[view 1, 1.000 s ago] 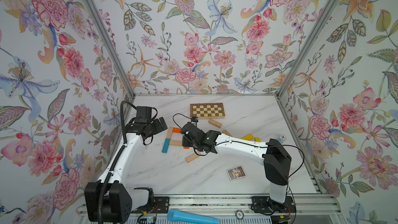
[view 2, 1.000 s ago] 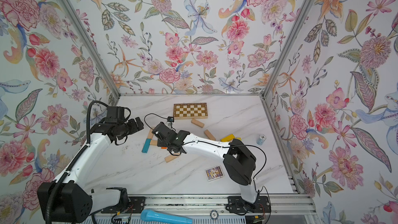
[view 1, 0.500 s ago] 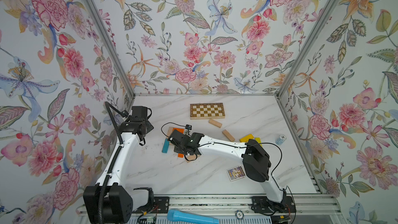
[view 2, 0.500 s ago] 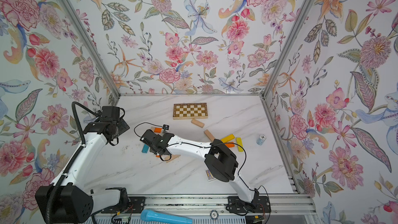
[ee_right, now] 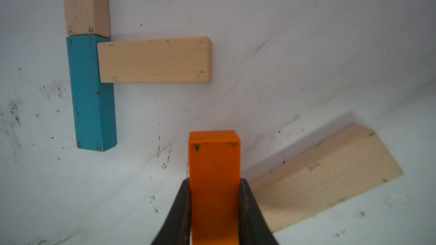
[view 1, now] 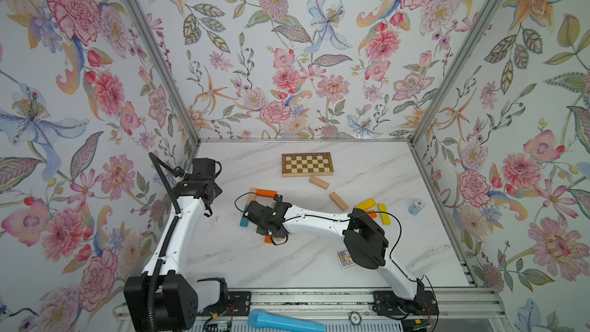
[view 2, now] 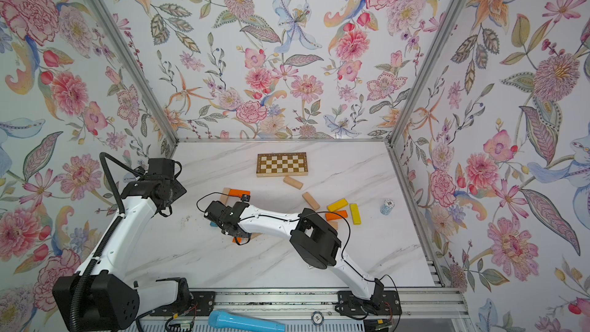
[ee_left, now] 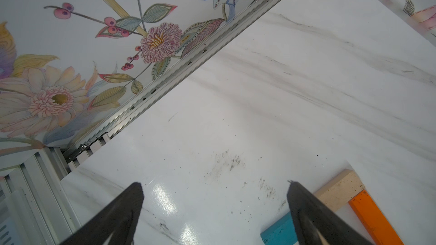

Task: Assemble the number 6 with building blocks
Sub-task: Place the building block at the center of the board.

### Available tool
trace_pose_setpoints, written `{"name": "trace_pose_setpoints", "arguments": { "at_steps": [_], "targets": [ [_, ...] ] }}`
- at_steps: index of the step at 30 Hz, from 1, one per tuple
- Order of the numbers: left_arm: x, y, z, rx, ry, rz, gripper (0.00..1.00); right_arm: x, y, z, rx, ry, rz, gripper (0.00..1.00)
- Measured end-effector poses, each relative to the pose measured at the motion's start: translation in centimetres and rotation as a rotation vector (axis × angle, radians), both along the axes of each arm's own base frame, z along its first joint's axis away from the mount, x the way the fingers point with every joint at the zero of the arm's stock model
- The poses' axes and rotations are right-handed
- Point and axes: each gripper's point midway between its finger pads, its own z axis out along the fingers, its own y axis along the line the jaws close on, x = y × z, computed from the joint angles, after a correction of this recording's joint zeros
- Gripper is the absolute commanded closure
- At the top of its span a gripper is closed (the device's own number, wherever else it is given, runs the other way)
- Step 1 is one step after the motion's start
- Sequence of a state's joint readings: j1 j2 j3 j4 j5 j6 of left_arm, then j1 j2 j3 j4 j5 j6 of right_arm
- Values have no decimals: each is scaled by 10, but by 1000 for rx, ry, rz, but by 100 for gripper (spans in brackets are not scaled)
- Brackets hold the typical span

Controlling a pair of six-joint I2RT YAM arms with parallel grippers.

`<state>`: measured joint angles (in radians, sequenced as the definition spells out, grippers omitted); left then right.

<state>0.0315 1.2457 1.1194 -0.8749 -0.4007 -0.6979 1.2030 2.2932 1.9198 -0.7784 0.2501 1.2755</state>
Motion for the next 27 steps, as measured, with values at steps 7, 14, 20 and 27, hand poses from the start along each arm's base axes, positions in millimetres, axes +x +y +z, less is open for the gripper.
{"name": "trace_pose_setpoints", "arguments": {
  "at_steps": [7,14,20,27],
  "targets": [
    [0,0,0,0,0,1,1,1,7,1,8,10,1,54],
    [0,0,0,-3,1,-1,1,6,11,10,14,-22,18,52],
    [2,-10,-5,-43,15,-59,2,19,-1,36,53,-126,69,58],
    [-22,-58,-22,-233,-5,-307,71,55,-57,83,253,-259,78,67]
  ]
}}
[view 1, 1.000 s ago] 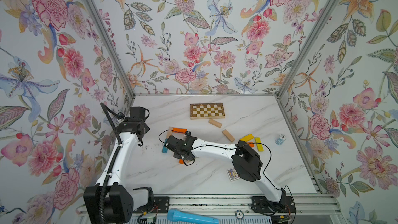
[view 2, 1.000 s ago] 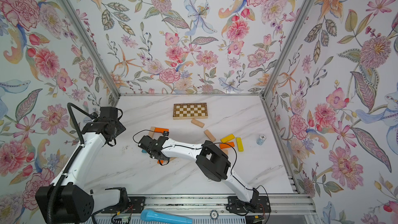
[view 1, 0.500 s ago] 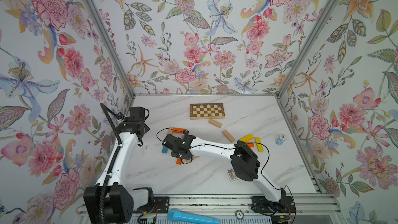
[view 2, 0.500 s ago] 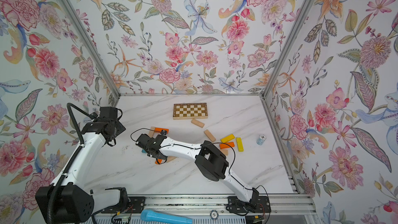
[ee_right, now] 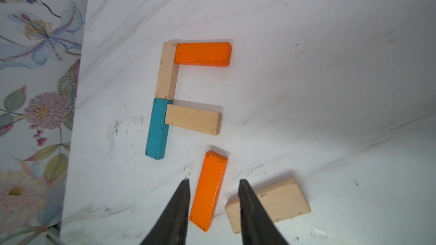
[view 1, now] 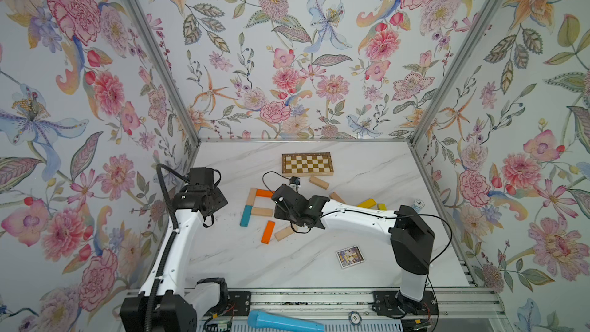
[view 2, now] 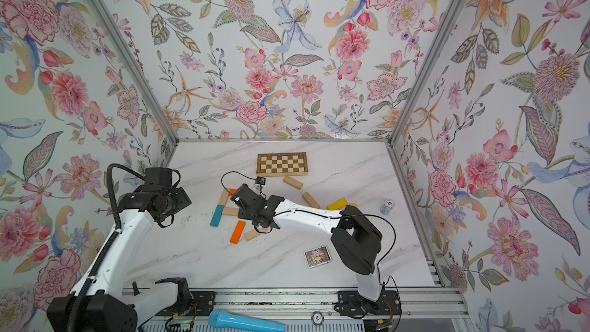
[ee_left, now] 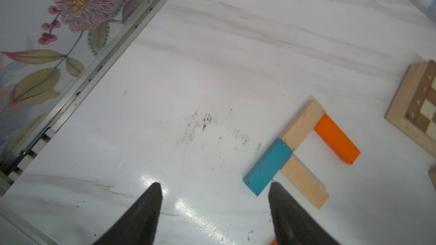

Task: Assemble the number 6 with building blocks
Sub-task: Place the building block at the center of the board, then assemble the building block at the center of the board.

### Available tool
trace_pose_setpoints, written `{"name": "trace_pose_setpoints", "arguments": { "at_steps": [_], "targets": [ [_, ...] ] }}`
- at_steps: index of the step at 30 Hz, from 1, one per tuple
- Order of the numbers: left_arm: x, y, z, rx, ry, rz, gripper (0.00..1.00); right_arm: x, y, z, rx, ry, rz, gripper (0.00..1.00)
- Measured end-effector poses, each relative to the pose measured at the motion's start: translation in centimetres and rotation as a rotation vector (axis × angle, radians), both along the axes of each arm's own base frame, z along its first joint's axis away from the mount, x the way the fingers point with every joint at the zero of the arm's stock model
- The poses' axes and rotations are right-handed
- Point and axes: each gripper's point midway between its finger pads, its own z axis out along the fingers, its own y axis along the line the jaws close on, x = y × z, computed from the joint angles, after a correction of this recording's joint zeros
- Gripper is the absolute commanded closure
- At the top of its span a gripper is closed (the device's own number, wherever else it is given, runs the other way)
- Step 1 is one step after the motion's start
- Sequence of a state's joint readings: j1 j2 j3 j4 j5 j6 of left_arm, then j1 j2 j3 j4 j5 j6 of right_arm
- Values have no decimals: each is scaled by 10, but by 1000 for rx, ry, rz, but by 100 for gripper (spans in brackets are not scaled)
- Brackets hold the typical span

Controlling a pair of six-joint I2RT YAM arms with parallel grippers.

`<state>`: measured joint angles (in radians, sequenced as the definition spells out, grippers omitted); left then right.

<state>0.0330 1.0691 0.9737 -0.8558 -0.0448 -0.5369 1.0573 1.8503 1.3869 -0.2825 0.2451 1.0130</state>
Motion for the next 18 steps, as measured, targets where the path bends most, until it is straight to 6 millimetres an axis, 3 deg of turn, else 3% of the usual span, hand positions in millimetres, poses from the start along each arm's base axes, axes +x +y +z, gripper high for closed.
{"name": "trace_pose_setpoints", "arguments": {
  "at_steps": [2,3,7,10,15,18],
  "targets": [
    [-10,-21,-3,-88,-29,-78,95,14,-14,-3,29,-18,3,69],
    [-15,-31,-5,-125,-33,-109,98,19,-19,-7,35,-19,10,70],
    [-30,-78,-31,-233,35,-241,100,25,-33,-31,35,2,73,73],
    [-47,-106,-57,-295,118,-297,100,25,-31,-33,47,-13,147,74],
    [-65,-131,-85,-333,203,-320,100,19,-11,-27,83,-53,287,84],
    [-72,-144,-99,-356,225,-331,100,18,-2,-37,76,-54,349,87]
  ]
}}
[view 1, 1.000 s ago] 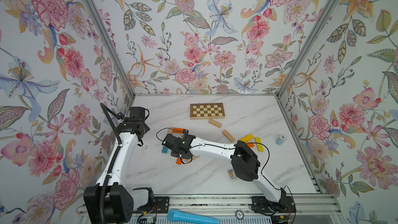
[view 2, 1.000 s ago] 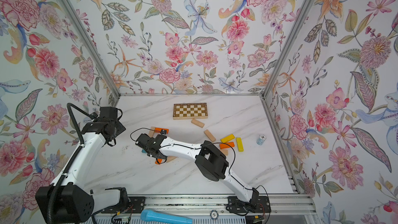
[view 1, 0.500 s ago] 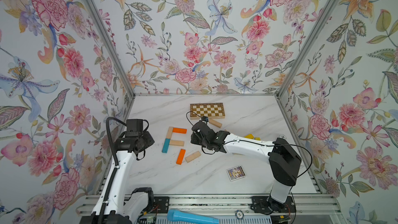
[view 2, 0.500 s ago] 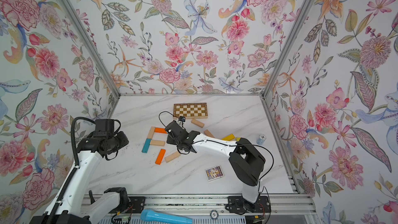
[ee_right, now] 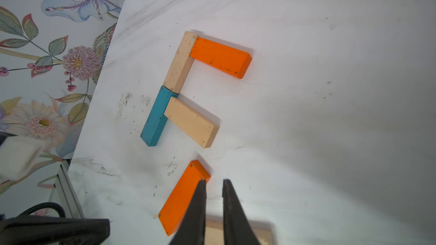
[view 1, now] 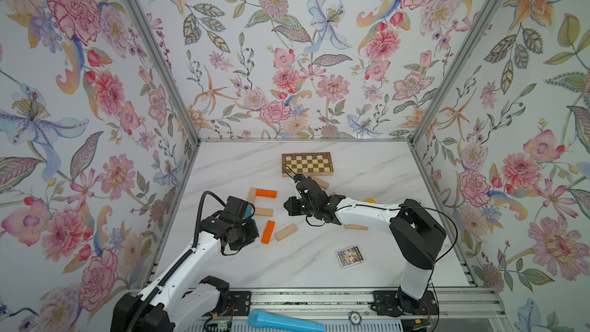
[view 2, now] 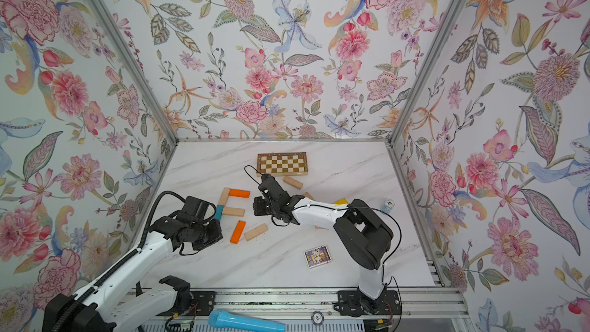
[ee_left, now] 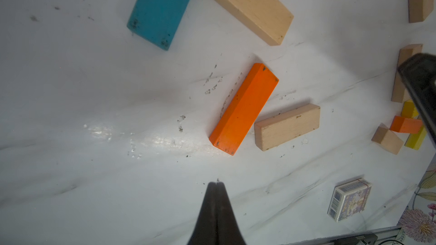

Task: Assemble the number 6 with building blocks
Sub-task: Assemble the building block at the center of the board.

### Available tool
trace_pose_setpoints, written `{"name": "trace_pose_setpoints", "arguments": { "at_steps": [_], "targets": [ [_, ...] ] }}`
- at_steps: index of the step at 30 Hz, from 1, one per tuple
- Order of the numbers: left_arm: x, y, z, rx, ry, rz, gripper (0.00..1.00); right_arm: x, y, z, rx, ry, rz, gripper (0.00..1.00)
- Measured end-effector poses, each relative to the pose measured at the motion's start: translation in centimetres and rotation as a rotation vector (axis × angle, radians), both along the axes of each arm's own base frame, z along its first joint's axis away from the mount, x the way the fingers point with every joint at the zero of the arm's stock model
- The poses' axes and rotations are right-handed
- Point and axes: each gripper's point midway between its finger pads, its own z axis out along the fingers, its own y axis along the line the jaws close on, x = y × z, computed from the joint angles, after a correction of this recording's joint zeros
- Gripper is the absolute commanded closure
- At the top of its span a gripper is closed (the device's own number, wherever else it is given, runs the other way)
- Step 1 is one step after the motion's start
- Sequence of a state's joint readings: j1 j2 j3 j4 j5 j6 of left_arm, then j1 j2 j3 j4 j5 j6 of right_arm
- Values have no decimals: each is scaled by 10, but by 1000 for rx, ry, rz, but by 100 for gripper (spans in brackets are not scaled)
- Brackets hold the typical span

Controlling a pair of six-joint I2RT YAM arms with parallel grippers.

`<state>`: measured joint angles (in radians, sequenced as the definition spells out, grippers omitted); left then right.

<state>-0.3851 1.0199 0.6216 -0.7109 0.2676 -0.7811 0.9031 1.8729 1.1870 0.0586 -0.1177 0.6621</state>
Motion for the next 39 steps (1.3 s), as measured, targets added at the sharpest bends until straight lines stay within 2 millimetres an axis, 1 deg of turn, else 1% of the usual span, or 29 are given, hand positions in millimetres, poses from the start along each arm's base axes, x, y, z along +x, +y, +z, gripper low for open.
{"name": "trace_pose_setpoints", "arguments": {
  "at_steps": [1,3,4,7,10,13,17,23,31,39],
  "targets": [
    [-4,-4,-7,-6,19,-7,100,0,1,-6,-9,1,17,91],
    [-9,-11,-19,-12,47,-14,100,-2,2,-15,-21,8,41,94],
    [-12,-13,-25,-11,61,-16,100,-2,2,-19,-28,10,50,96],
    [-14,-17,-36,-14,84,-5,100,-4,4,-29,-36,25,72,98],
    [-11,-19,-43,-19,89,9,100,-8,6,-32,-34,33,85,99],
    [-7,-22,-44,-29,82,24,100,-15,14,-33,-20,34,113,100],
    [-1,-25,-42,-47,59,34,100,-29,23,-42,-25,51,148,100],
    [-1,-28,-47,-51,60,34,100,-42,30,-51,-33,75,177,100],
    [-7,-23,-56,-26,88,39,100,-46,35,-52,-21,76,182,100],
    [-7,-22,-56,-18,85,40,100,-47,34,-63,-37,91,179,100]
  ]
}}
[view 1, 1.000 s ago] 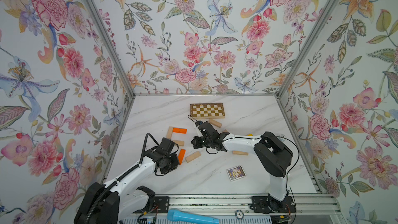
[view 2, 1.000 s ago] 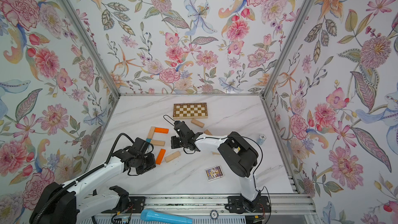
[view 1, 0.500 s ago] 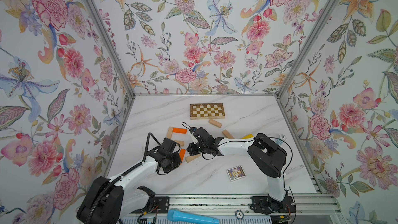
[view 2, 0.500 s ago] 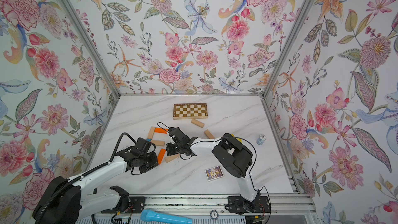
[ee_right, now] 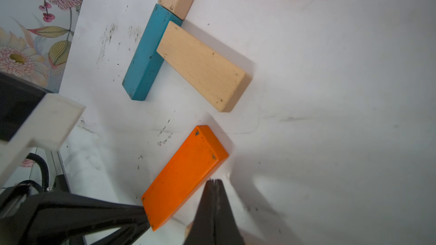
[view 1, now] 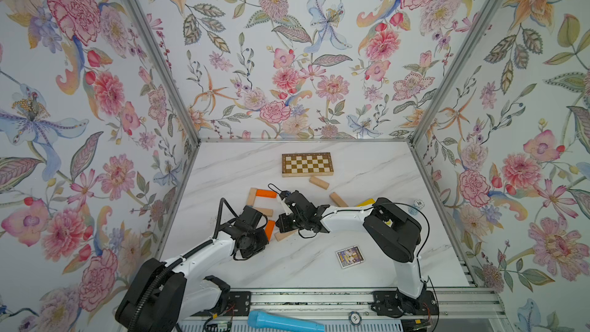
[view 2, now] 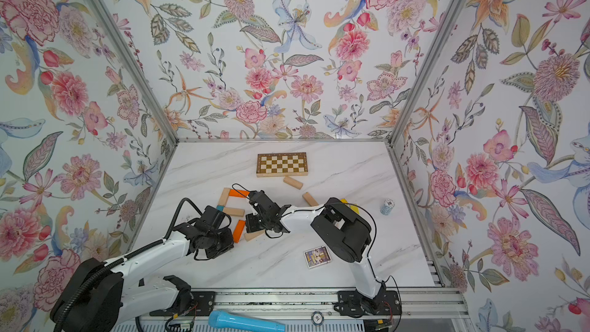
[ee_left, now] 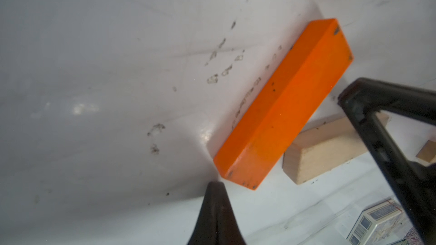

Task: Assemble the number 6 with building blocks
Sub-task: Assemble the building block at the center of the board.

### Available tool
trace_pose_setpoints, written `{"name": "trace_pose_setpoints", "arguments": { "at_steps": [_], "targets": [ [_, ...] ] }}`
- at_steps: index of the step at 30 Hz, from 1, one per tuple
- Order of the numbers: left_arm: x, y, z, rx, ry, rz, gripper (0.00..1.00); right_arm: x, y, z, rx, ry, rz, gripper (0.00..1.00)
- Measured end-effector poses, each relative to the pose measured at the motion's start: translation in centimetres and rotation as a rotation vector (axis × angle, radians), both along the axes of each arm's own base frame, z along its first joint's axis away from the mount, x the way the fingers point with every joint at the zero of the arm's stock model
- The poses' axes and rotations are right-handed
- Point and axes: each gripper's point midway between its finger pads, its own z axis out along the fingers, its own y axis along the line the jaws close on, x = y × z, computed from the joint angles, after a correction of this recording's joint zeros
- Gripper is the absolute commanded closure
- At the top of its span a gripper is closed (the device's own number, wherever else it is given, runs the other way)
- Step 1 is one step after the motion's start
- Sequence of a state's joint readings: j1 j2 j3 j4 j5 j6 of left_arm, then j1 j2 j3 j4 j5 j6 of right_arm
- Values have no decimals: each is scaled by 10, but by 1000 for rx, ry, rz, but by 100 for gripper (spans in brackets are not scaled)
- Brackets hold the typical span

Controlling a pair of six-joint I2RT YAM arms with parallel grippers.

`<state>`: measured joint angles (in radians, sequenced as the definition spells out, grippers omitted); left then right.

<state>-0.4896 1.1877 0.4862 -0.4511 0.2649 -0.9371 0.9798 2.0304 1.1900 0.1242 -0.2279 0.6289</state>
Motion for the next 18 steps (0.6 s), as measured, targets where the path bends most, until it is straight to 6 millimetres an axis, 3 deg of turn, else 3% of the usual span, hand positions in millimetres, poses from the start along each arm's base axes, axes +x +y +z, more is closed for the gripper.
{"name": "trace_pose_setpoints", "arguments": {
  "at_steps": [5,18],
  "targets": [
    [2,0,-1,5,-3,2,100,1,2,-10,-14,10,0,100],
    [7,-2,-1,-1,-14,1,100,7,10,-9,-1,11,0,100]
  ]
}}
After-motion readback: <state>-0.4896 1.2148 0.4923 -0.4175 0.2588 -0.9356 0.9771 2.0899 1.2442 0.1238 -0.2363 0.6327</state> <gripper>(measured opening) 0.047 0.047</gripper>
